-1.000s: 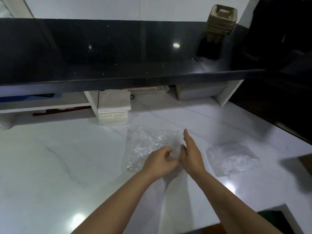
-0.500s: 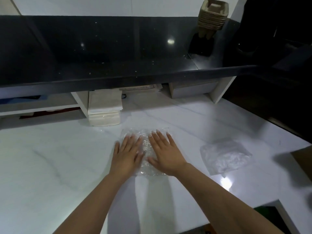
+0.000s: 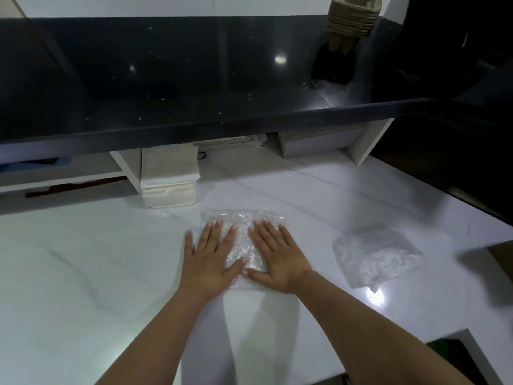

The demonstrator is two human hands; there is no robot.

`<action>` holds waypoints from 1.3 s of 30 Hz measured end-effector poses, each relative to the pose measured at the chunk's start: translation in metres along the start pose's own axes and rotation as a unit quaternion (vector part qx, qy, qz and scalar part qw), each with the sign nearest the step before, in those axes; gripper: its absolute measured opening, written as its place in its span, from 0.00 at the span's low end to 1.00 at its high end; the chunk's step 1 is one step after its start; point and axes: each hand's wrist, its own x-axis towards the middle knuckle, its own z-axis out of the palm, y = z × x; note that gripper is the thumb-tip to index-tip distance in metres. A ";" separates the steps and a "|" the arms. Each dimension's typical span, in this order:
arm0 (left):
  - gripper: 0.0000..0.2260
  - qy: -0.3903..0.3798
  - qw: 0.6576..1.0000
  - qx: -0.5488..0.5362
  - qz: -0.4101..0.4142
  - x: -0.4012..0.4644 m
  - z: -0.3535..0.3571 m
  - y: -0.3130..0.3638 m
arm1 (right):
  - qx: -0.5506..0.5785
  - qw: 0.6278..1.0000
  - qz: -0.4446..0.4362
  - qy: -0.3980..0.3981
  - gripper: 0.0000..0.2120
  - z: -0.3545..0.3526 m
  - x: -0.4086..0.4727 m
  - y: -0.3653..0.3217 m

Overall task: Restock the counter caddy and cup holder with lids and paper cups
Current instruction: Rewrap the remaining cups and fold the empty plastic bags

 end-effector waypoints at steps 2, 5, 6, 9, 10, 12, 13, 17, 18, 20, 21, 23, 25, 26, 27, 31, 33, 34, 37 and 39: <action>0.37 -0.002 1.000 0.001 -0.005 0.000 -0.002 0.001 | 0.003 1.000 -0.003 0.003 0.45 0.001 0.000 0.000; 0.37 -0.005 1.000 0.010 -0.005 0.000 -0.001 0.000 | 0.023 1.000 -0.002 0.015 0.47 0.003 0.001 -0.001; 0.37 0.005 1.000 0.010 -0.005 0.000 0.000 -0.001 | 0.025 1.000 0.001 0.015 0.47 0.004 0.002 -0.001; 0.36 0.028 1.000 0.006 -0.005 0.002 0.006 -0.004 | 0.014 1.000 0.005 0.001 0.43 0.005 0.004 0.000; 0.36 0.028 1.000 0.005 -0.005 0.002 0.007 -0.004 | 0.010 1.000 0.005 -0.001 0.43 0.005 0.004 0.001; 0.37 0.014 1.000 0.003 -0.004 0.003 0.005 -0.002 | 0.002 1.000 0.002 -0.005 0.43 0.003 0.004 0.005; 0.38 0.004 1.000 0.003 -0.004 0.004 0.004 -0.001 | 0.000 1.000 0.002 -0.006 0.43 0.002 0.005 0.006; 0.39 -0.020 1.000 0.005 -0.005 0.004 0.000 -0.001 | 0.003 1.000 -0.002 0.001 0.41 -0.004 0.004 0.008; 0.39 -0.017 1.000 0.011 -0.004 0.003 -0.001 0.000 | 0.011 1.000 -0.005 0.027 0.40 -0.006 0.001 0.009; 0.37 0.035 0.999 0.023 0.011 0.001 -0.006 0.007 | 0.036 0.991 -0.015 0.129 0.32 -0.011 -0.009 0.013; 0.34 0.078 0.996 0.016 0.028 0.001 -0.008 0.014 | 0.052 0.981 -0.010 0.188 0.27 -0.013 -0.015 0.017; 0.27 0.151 0.985 -0.034 0.072 0.004 -0.014 0.034 | 0.080 0.956 0.034 0.279 0.21 -0.017 -0.028 0.028; 0.21 0.157 0.974 -0.130 0.102 0.008 -0.023 0.060 | 0.087 0.935 0.105 0.326 0.19 -0.022 -0.042 0.041; 0.18 0.132 0.970 -0.183 0.094 0.009 -0.030 0.076 | 0.092 0.924 0.141 0.344 0.18 -0.023 -0.048 0.049; 0.16 0.089 0.963 -0.243 0.072 0.012 -0.034 0.091 | 0.103 0.909 0.180 0.362 0.19 -0.024 -0.057 0.059; 0.17 -0.134 0.849 -0.494 -0.129 0.025 -0.041 0.159 | 0.186 0.822 0.373 0.387 0.19 -0.035 -0.094 0.099; 0.20 -0.206 0.757 -0.581 -0.216 0.027 -0.039 0.189 | 0.186 0.784 0.481 0.347 0.23 -0.039 -0.110 0.118; 0.21 -0.219 0.724 -0.608 -0.240 0.029 -0.036 0.200 | 0.187 0.768 0.524 0.317 0.27 -0.041 -0.117 0.124; 0.12 -0.243 0.666 -0.649 -0.276 0.028 -0.033 0.227 | 0.244 0.739 0.577 0.250 0.34 -0.041 -0.134 0.141; 0.05 -0.254 0.654 -0.656 -0.278 0.026 -0.035 0.242 | 0.303 0.721 0.574 0.244 0.34 -0.038 -0.140 0.149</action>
